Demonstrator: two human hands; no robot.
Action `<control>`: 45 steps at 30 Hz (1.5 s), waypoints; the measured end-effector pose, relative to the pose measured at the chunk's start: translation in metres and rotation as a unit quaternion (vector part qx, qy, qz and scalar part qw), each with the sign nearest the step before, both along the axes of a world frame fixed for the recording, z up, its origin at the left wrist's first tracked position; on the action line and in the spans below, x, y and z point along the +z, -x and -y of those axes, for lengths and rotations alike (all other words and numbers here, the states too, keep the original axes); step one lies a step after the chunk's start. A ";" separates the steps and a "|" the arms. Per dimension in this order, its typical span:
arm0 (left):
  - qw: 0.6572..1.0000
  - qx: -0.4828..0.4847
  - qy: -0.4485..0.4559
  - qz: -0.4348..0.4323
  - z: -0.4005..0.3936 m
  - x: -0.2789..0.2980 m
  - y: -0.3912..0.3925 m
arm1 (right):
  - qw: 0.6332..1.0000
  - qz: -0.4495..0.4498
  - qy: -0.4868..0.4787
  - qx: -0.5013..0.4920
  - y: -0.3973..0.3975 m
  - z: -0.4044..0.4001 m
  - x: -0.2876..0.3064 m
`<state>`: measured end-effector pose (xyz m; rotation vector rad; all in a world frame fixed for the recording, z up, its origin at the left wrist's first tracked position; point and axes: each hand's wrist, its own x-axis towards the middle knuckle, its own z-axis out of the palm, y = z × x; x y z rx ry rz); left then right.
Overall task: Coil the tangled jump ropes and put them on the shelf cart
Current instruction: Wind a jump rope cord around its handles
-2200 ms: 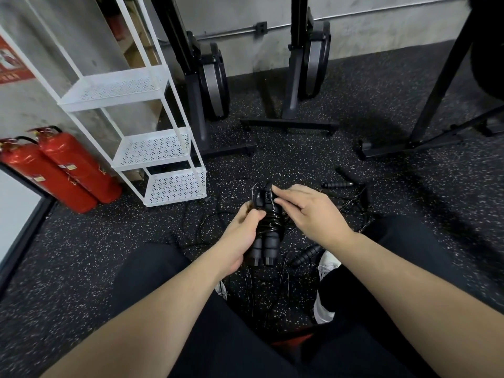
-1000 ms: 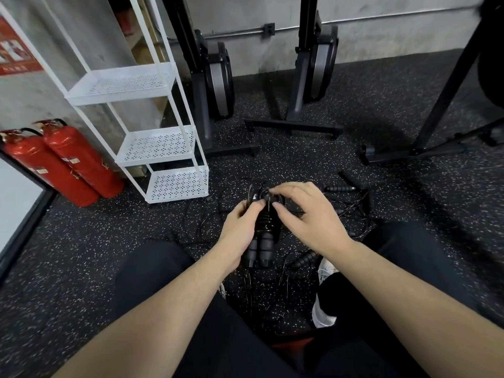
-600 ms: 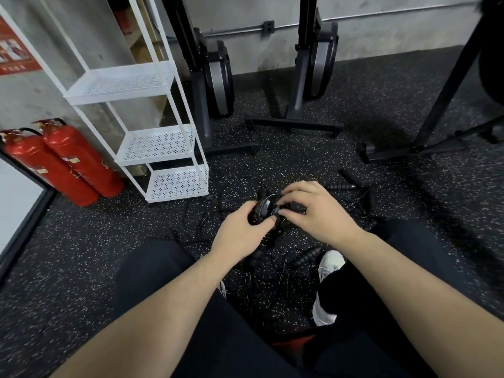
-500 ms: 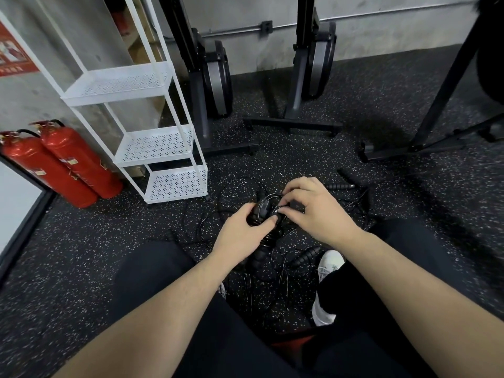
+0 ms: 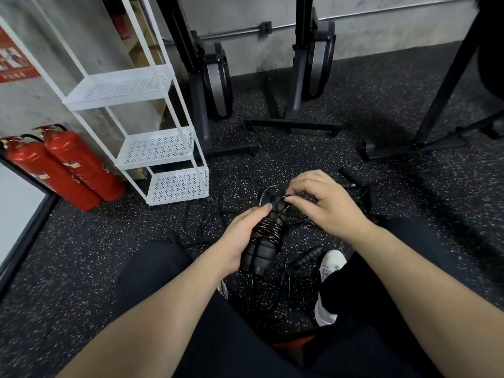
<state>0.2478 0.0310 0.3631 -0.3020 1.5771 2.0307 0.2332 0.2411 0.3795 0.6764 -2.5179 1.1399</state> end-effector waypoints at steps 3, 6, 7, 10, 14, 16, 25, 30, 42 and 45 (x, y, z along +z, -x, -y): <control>1.000 0.009 -0.009 0.004 0.003 -0.004 0.004 | 0.998 0.039 0.050 -0.024 -0.002 0.004 -0.003; 0.999 0.036 0.022 0.015 0.003 -0.008 0.004 | 0.998 -0.049 -0.035 -0.003 -0.003 0.008 0.000; 0.998 0.044 0.031 0.019 0.004 -0.009 0.004 | 0.996 -0.069 -0.058 0.014 -0.002 0.009 0.000; 0.992 0.044 0.108 -0.045 0.009 -0.016 0.008 | 0.998 -0.020 -0.062 0.027 -0.007 0.015 0.000; 0.951 -0.023 0.269 -0.150 0.005 -0.015 0.007 | 0.998 0.058 -0.036 -0.003 -0.011 0.019 -0.010; 0.930 -0.064 0.319 -0.170 0.001 -0.011 0.007 | 0.997 0.076 0.008 -0.029 -0.008 0.019 -0.011; 0.874 -0.151 0.389 -0.248 0.008 -0.005 0.004 | 0.996 0.072 -0.016 -0.052 -0.002 0.020 -0.019; 0.876 -0.176 0.385 -0.231 0.007 -0.011 0.006 | 0.986 0.159 0.037 -0.026 -0.004 0.018 -0.020; 0.786 -0.200 0.544 -0.215 0.006 -0.008 0.007 | 0.969 0.196 -0.144 -0.036 -0.003 0.032 -0.014; 0.843 -0.164 0.473 -0.197 0.005 -0.011 0.012 | 0.983 0.091 -0.157 -0.026 -0.002 0.030 -0.013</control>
